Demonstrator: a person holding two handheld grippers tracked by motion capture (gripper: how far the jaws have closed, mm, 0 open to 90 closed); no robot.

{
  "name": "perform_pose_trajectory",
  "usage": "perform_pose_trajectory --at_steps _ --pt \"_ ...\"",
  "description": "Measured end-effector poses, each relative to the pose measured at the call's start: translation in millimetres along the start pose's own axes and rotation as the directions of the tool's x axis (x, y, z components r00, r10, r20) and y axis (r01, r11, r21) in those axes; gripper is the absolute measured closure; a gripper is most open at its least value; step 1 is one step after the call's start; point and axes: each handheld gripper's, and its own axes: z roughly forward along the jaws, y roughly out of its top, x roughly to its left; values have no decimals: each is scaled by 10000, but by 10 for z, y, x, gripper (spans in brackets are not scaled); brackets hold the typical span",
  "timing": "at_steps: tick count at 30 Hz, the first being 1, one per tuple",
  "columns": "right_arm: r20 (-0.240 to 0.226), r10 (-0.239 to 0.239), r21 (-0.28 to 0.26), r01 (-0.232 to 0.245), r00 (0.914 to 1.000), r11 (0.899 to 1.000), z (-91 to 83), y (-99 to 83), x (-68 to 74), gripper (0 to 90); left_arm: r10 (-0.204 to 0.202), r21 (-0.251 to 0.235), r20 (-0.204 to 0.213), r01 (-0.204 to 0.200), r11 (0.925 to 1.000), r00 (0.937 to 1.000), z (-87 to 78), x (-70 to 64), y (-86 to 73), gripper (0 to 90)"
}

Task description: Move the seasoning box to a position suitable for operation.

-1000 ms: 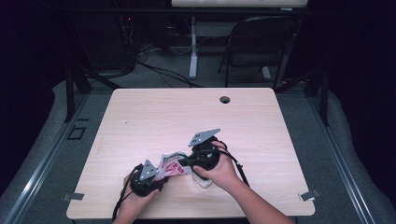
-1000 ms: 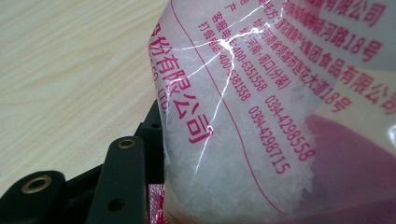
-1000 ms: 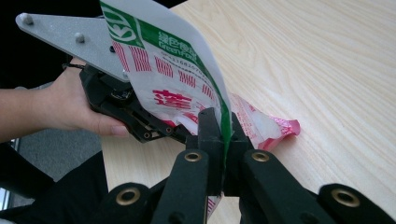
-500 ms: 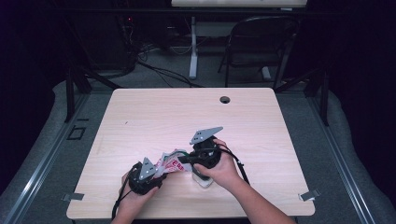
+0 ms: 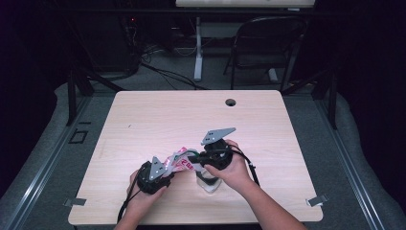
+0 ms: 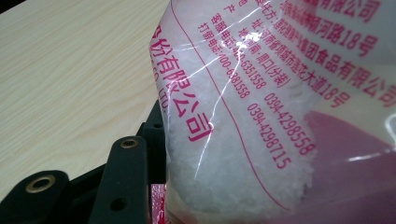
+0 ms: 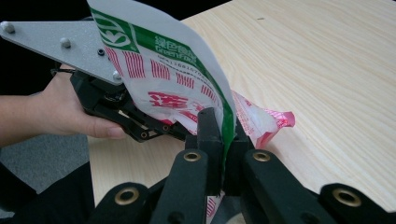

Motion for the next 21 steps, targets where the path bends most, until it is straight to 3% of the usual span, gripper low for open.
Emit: perform_pose_trajectory --at_steps 11,21 --pt "230 423 -395 -413 9988 9984 -125 -94 -164 898 502 -151 -63 -503 9986 9987 162 6 163 562" --pt "339 211 -604 -190 9992 9980 -165 -170 -124 855 1097 27 -558 -1097 9940 9924 111 -39 189 565"
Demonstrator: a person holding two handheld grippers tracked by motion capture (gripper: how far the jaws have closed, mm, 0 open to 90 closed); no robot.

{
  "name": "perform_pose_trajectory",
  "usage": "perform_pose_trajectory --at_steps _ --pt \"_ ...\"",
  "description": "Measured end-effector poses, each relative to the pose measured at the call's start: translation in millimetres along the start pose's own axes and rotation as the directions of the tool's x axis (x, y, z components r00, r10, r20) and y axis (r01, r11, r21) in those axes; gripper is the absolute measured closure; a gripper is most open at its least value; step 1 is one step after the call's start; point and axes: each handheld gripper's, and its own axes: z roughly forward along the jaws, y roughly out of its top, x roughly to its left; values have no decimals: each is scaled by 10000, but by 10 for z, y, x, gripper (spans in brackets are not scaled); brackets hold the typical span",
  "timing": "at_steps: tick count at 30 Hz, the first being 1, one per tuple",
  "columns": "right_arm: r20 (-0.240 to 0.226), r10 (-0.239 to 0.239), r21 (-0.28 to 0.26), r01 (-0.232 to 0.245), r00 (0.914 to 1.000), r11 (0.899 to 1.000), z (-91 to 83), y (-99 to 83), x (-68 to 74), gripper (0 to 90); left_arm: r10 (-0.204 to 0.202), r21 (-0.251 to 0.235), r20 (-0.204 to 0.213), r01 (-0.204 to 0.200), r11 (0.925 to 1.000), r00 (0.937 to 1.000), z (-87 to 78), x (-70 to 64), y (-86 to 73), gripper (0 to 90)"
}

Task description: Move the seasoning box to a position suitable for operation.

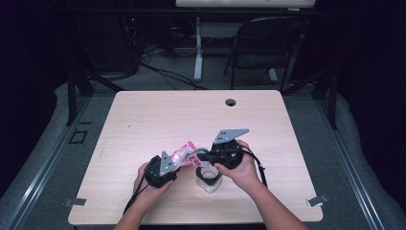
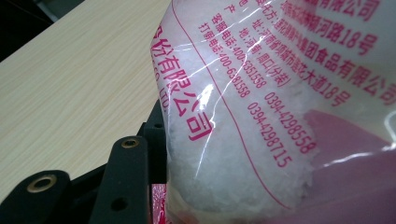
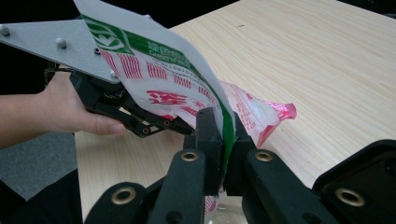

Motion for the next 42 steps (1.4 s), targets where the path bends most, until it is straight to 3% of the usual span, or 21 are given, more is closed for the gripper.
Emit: perform_pose_trajectory --at_steps 13,19,25,29,34,42 --pt "285 -27 -147 31 9996 9999 -83 -63 28 696 249 207 -728 -234 9995 9970 -29 26 6 572" --pt "358 -34 -243 43 9994 9997 -147 -77 53 671 405 263 -1014 -381 9989 9940 -50 39 27 573" --pt "512 -33 -503 59 9987 9987 -243 -76 79 669 804 255 -1219 -779 9966 9893 -50 19 70 574" --pt "520 41 -926 8 9986 9957 -301 -58 87 667 1066 338 -1208 -1032 9941 9869 -31 -7 89 575" --pt "445 -113 -1086 161 9989 9940 -306 -40 124 740 1137 348 -1242 -1101 9933 9857 -39 -11 97 576" --pt "376 -395 -830 425 9985 9956 -261 -52 170 900 1347 382 -1380 -1306 9907 9812 -59 -24 93 578"
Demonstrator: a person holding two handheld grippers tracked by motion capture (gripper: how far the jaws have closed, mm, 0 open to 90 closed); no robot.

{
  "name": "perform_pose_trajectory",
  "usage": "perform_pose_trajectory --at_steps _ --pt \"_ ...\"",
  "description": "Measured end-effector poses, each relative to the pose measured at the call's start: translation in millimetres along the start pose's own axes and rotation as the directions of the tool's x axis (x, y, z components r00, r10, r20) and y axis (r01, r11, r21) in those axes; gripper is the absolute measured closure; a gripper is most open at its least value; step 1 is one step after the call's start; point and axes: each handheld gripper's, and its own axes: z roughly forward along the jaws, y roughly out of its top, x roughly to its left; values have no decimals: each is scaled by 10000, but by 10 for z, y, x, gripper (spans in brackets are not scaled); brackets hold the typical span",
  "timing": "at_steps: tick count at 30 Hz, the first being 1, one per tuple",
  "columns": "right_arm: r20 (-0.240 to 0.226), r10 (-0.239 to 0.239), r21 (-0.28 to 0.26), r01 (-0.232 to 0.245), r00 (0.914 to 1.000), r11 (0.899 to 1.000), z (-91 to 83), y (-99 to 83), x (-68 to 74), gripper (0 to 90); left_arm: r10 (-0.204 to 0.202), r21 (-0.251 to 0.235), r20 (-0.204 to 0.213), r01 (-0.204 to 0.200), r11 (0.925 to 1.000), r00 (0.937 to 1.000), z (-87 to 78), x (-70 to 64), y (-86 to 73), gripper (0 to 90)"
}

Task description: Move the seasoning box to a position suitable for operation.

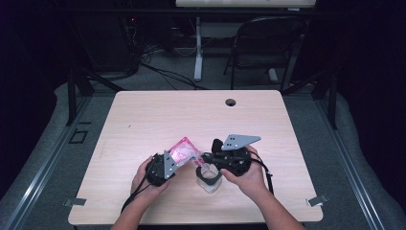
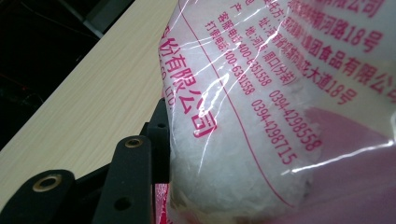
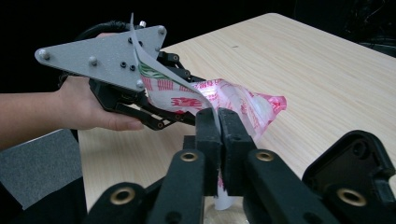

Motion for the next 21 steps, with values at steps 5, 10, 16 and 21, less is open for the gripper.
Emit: perform_pose_trajectory --at_steps 5,10,16,21 --pt "-203 207 41 -206 9996 9998 -5 -2 -6 900 34 14 -64 -34 10000 10000 -13 1 -1 578" --pt "-362 445 114 -441 9984 9990 -2 -11 -12 900 84 26 -134 -83 10000 9999 -14 -1 -4 579" --pt "-746 772 203 -759 9942 9969 8 -17 -17 900 132 -26 -159 -132 9999 9998 -15 5 -9 581" --pt "-951 965 222 -948 9908 9953 4 -18 -21 900 218 -74 -260 -220 9997 9994 -25 3 -9 582"
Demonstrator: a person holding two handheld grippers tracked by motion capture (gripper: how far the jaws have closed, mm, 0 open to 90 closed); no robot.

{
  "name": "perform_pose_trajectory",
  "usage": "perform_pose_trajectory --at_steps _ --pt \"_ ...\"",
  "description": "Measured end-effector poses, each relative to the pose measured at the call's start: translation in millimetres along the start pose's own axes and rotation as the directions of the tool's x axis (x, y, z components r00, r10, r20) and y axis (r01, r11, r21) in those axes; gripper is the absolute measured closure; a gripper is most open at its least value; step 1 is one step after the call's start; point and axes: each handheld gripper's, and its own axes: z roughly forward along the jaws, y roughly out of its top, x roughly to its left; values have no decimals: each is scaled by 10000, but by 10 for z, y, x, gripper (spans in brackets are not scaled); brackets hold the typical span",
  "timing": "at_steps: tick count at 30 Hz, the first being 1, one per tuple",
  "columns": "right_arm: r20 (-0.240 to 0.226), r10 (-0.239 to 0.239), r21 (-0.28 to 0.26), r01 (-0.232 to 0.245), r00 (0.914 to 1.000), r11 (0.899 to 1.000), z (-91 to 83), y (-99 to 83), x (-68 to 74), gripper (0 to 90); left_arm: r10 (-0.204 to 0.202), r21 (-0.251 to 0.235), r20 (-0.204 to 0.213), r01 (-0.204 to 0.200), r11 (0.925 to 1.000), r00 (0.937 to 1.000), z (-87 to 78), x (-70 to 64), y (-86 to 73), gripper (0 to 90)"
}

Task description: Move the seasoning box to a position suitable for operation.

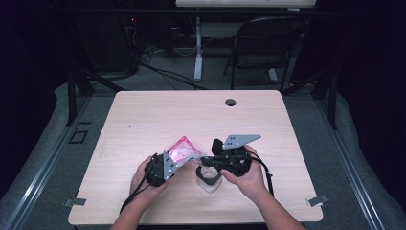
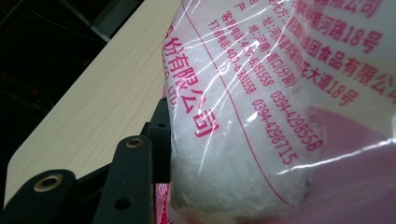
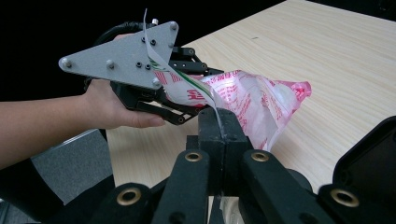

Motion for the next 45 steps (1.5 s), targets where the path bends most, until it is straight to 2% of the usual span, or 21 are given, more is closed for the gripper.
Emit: perform_pose_trajectory --at_steps 7,21,33,39,45 --pt "-16 92 32 -92 10000 10000 1 -3 2 900 279 -1 -242 -279 9996 9993 -17 1 0 583" --pt "20 5 39 -5 10000 10000 -13 -3 4 900 457 -3 -424 -458 9990 9981 -42 13 12 585" --pt "1 -11 8 11 10000 10000 -27 -4 8 900 842 -124 -835 -855 9963 9929 -65 1 20 586" --pt "110 -101 103 100 9999 9999 -27 -7 4 900 1073 14 -752 -1075 9942 9914 -64 -8 34 587" --pt "95 -23 78 23 10000 10000 -62 -1 -23 900 1022 106 -544 -1018 9947 9933 -55 12 94 588"
